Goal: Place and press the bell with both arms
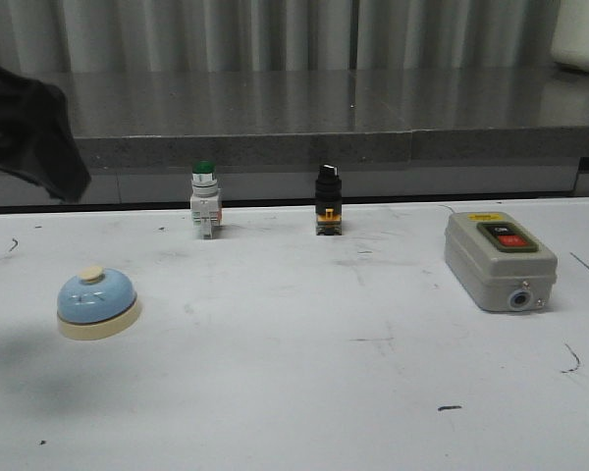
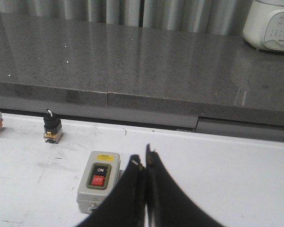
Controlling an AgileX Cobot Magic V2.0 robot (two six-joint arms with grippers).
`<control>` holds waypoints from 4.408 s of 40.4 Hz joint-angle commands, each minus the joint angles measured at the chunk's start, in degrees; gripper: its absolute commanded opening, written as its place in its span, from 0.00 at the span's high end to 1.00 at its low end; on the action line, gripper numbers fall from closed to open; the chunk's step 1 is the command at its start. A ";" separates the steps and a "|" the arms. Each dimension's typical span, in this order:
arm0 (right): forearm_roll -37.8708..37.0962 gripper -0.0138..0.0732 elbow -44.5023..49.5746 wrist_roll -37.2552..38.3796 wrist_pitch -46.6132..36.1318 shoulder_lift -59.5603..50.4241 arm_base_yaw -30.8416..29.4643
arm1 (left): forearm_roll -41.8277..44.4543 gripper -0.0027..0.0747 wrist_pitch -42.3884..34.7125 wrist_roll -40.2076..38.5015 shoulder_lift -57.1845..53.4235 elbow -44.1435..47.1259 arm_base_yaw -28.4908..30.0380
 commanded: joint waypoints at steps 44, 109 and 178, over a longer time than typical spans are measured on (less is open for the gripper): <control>0.48 0.91 -1.88 -0.43 -4.57 0.92 0.02 | 1.35 0.72 15.98 -0.07 26.25 -24.20 -3.13; 0.48 0.91 -1.88 -0.43 -4.57 0.92 0.02 | 1.02 0.76 17.19 2.84 19.45 -35.03 -9.56; 2.65 0.91 -13.65 -0.43 -12.97 37.48 10.39 | -2.53 0.99 -6.06 1.38 -69.31 25.80 7.99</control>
